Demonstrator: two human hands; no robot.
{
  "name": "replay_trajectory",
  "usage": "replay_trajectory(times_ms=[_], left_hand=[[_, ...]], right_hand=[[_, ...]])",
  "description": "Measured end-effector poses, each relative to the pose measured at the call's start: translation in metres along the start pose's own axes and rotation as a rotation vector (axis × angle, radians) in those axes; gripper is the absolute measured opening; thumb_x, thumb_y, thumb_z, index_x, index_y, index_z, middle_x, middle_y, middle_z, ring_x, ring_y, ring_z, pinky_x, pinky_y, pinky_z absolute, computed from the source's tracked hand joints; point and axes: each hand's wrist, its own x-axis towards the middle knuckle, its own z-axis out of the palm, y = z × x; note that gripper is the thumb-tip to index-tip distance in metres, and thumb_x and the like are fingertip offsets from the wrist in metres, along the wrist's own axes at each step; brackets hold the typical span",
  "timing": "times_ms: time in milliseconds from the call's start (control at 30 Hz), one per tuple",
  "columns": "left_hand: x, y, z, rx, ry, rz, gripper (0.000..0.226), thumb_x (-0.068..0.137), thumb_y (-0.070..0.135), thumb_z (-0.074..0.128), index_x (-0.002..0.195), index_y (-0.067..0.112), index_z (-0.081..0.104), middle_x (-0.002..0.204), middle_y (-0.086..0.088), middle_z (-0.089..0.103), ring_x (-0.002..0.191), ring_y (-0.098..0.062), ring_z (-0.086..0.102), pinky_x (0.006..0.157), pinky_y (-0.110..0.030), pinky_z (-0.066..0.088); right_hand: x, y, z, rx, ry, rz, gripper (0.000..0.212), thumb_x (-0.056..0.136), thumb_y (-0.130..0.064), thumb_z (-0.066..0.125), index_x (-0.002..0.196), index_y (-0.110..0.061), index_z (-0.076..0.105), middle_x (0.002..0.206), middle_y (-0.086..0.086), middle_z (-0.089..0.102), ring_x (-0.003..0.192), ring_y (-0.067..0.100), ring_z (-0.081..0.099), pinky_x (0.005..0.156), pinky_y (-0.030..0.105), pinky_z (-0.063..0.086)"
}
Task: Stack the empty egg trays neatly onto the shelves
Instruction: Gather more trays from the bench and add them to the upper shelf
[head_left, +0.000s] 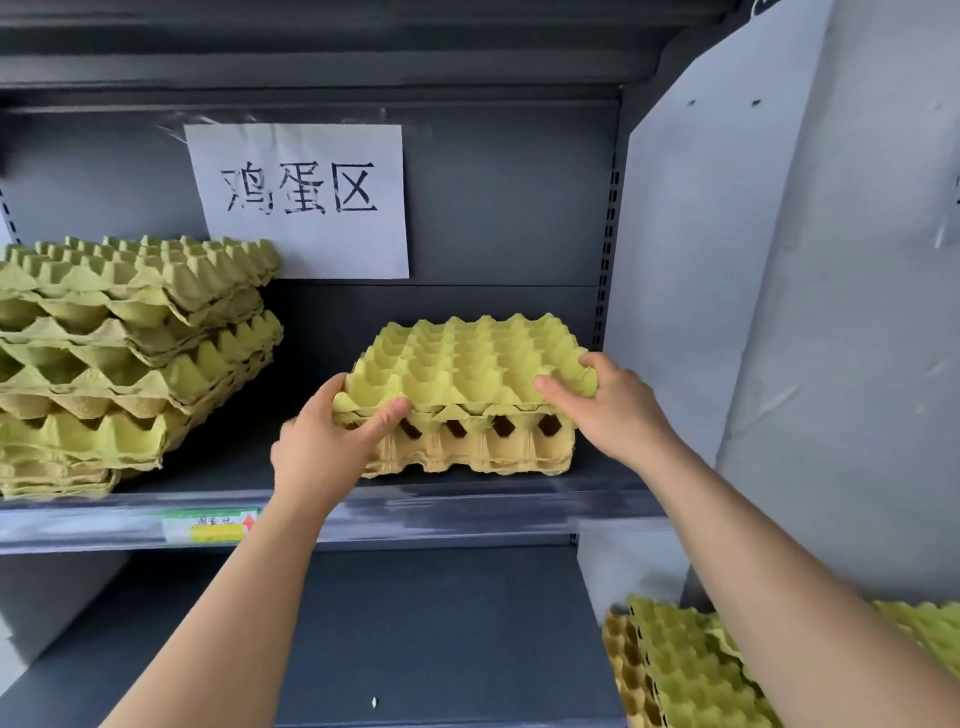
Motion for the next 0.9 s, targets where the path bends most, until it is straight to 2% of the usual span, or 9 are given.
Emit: replay_trajectory(times_ms=[67,167,267,333,400,467,567,700,900], left_hand=[[-0.004,0.002,0.0,0.124,0.053,0.009,0.086,0.071,0.079,0.059,0.142,0.032,0.043,0.127,0.008,0.057,0.129,-0.03,0.042,0.108,-0.05,0.033],[-0.011,0.005,0.001,0.245,0.188,0.141,0.083,0.078,0.065,0.064,0.143,0.019,0.044,0.146,-0.004,0.047,0.133,-0.035,0.038,0.106,-0.052,0.032],[-0.017,0.009,0.011,0.305,0.311,0.403,0.061,0.084,0.05,0.07,0.129,0.01,0.06,0.134,-0.01,0.058,0.123,-0.039,0.048,0.098,-0.053,0.038],[-0.028,0.02,0.022,0.306,0.322,0.514,0.052,0.084,0.048,0.063,0.12,0.01,0.066,0.124,-0.008,0.064,0.113,-0.038,0.055,0.093,-0.05,0.041],[-0.045,0.035,0.038,0.277,0.269,0.583,0.05,0.085,0.049,0.054,0.115,0.011,0.068,0.117,-0.006,0.068,0.105,-0.036,0.06,0.088,-0.048,0.044],[-0.064,0.05,0.058,0.232,0.192,0.626,0.049,0.086,0.049,0.051,0.114,0.013,0.069,0.111,-0.004,0.069,0.099,-0.033,0.062,0.085,-0.045,0.047],[-0.092,0.069,0.099,0.157,0.085,0.692,0.041,0.087,0.042,0.057,0.113,0.012,0.07,0.105,-0.002,0.071,0.093,-0.029,0.064,0.082,-0.044,0.05],[-0.13,0.096,0.169,0.097,-0.07,0.748,0.044,0.087,0.044,0.052,0.111,0.012,0.07,0.104,-0.002,0.072,0.092,-0.026,0.066,0.081,-0.041,0.053],[-0.198,0.134,0.299,0.099,-0.275,0.733,0.045,0.086,0.046,0.05,0.108,0.013,0.071,0.099,-0.002,0.073,0.087,-0.029,0.068,0.076,-0.041,0.054]], right_hand=[[-0.003,-0.001,-0.002,-0.02,0.019,-0.019,0.087,0.077,-0.076,0.048,0.145,-0.023,0.034,0.14,0.011,0.044,0.131,0.03,0.037,0.103,0.041,0.038],[-0.011,-0.002,-0.005,-0.067,0.113,-0.119,0.08,0.08,-0.07,0.051,0.142,-0.02,0.041,0.137,0.008,0.047,0.129,0.027,0.04,0.101,0.04,0.04],[-0.022,0.003,-0.013,-0.064,0.183,-0.215,0.065,0.084,-0.057,0.058,0.136,-0.019,0.05,0.134,0.002,0.052,0.124,0.022,0.045,0.099,0.037,0.042],[-0.033,0.011,-0.02,-0.05,0.232,-0.26,0.051,0.086,-0.045,0.062,0.129,-0.017,0.057,0.127,0.0,0.058,0.118,0.021,0.05,0.093,0.033,0.044],[-0.048,0.024,-0.029,-0.035,0.27,-0.267,0.041,0.088,-0.034,0.065,0.124,-0.014,0.061,0.122,0.001,0.061,0.114,0.021,0.054,0.091,0.031,0.043],[-0.062,0.043,-0.039,-0.056,0.279,-0.25,0.041,0.089,-0.03,0.065,0.126,-0.011,0.061,0.127,0.003,0.061,0.118,0.021,0.054,0.096,0.03,0.041],[-0.08,0.087,-0.059,-0.106,0.282,-0.191,0.041,0.089,-0.028,0.065,0.126,-0.011,0.061,0.13,0.003,0.06,0.121,0.02,0.055,0.1,0.028,0.04],[-0.103,0.156,-0.092,-0.155,0.286,-0.083,0.04,0.088,-0.028,0.067,0.124,-0.012,0.063,0.127,0.004,0.063,0.117,0.021,0.057,0.099,0.031,0.042],[-0.131,0.283,-0.15,-0.252,0.213,0.09,0.042,0.09,-0.03,0.064,0.128,-0.011,0.06,0.131,0.005,0.06,0.12,0.02,0.055,0.101,0.026,0.035]])
